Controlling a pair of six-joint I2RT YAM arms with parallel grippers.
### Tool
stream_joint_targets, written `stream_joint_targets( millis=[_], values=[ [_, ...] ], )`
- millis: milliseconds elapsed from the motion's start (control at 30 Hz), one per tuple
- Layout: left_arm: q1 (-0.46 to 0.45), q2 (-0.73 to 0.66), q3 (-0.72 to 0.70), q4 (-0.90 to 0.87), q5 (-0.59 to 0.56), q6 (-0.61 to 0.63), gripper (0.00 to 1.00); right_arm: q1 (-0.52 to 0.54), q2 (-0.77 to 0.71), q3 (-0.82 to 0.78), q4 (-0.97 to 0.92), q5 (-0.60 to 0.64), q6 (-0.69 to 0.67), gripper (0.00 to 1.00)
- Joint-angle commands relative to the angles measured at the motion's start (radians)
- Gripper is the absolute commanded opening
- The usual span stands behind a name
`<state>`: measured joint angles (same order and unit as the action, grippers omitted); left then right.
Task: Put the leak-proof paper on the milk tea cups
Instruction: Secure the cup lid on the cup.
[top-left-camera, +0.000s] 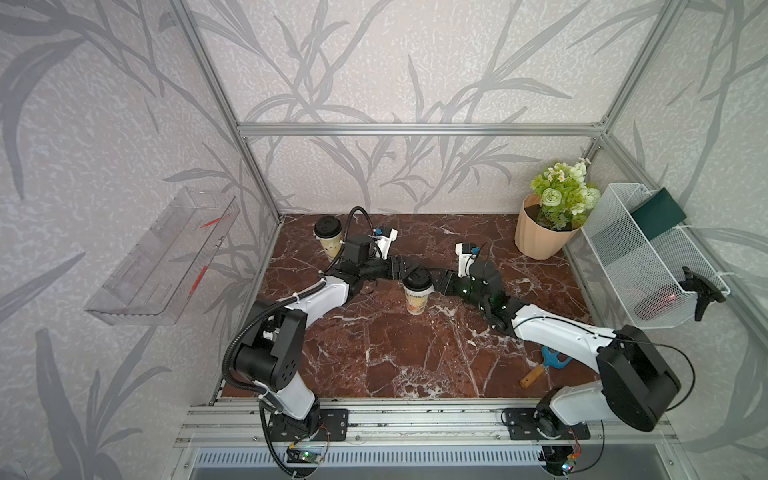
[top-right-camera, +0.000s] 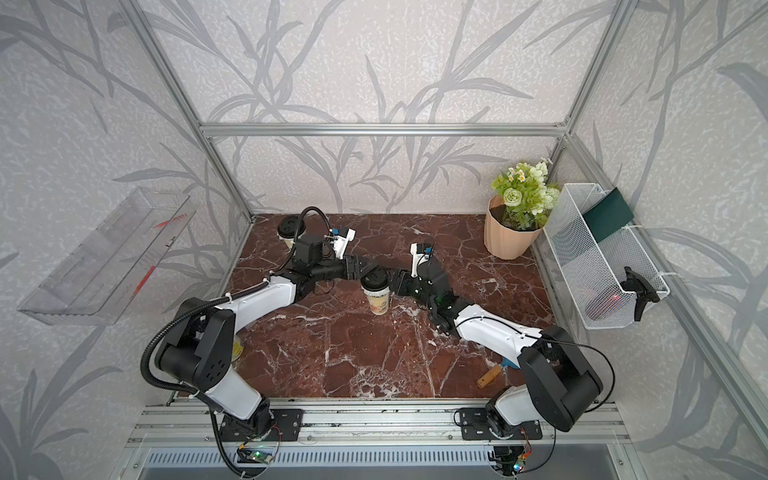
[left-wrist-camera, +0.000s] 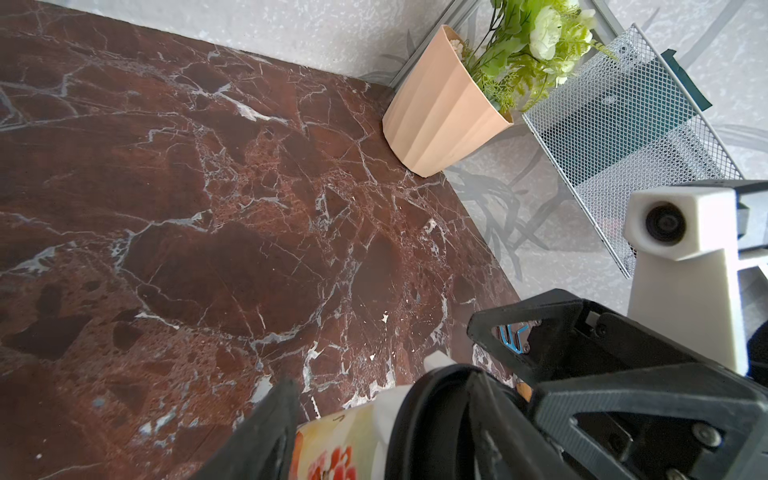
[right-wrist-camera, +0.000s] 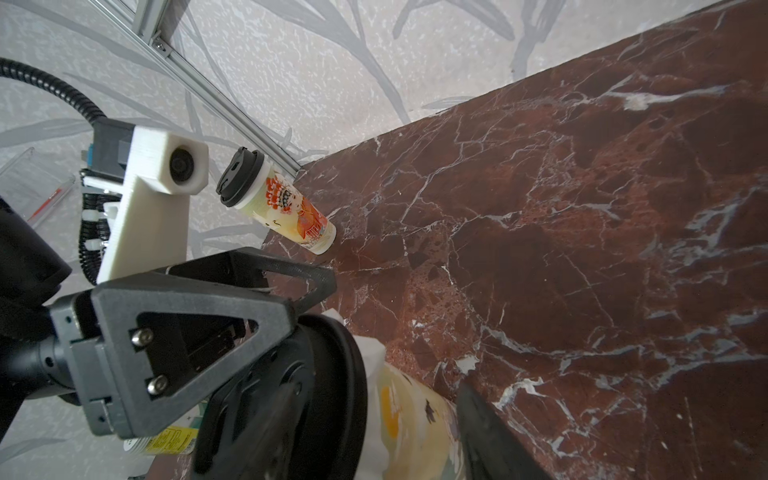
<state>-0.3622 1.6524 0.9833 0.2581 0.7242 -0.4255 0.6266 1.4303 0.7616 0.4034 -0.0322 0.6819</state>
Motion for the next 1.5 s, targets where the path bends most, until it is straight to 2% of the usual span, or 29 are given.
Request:
stream_joint_targets(
  millis=[0, 200, 500, 767, 800, 1067, 1467],
  values=[
    [-0.017, 0.080, -0.075, -0.269, -0.127, 0.087, 0.65, -0.006, 0.015, -0.030, -0.081, 0.091, 0.002, 0.61],
    [-0.018, 0.048, -0.126, -0.196, -0.160, 0.073, 0.63, -0.005, 0.005, -0.056, -0.059, 0.141, 0.033, 0.61],
    [-0.027, 0.039, -0.128, -0.213, -0.183, 0.085, 0.63, 0.023, -0.001, -0.040, -0.081, 0.171, 0.007, 0.61],
    [-0.030, 0.047, -0.123, -0.224, -0.189, 0.094, 0.63, 0.049, -0.061, 0.027, -0.182, 0.302, -0.037, 0.62],
    [-0.030, 0.050, -0.123, -0.225, -0.189, 0.096, 0.63, 0.058, -0.064, 0.047, -0.195, 0.322, -0.077, 0.62],
    [-0.030, 0.058, -0.117, -0.229, -0.187, 0.096, 0.63, 0.114, 0.007, 0.163, -0.228, 0.388, -0.162, 0.62],
    [-0.031, 0.054, -0.118, -0.229, -0.186, 0.097, 0.63, 0.126, 0.032, 0.126, -0.191, 0.418, -0.137, 0.62]
  ],
)
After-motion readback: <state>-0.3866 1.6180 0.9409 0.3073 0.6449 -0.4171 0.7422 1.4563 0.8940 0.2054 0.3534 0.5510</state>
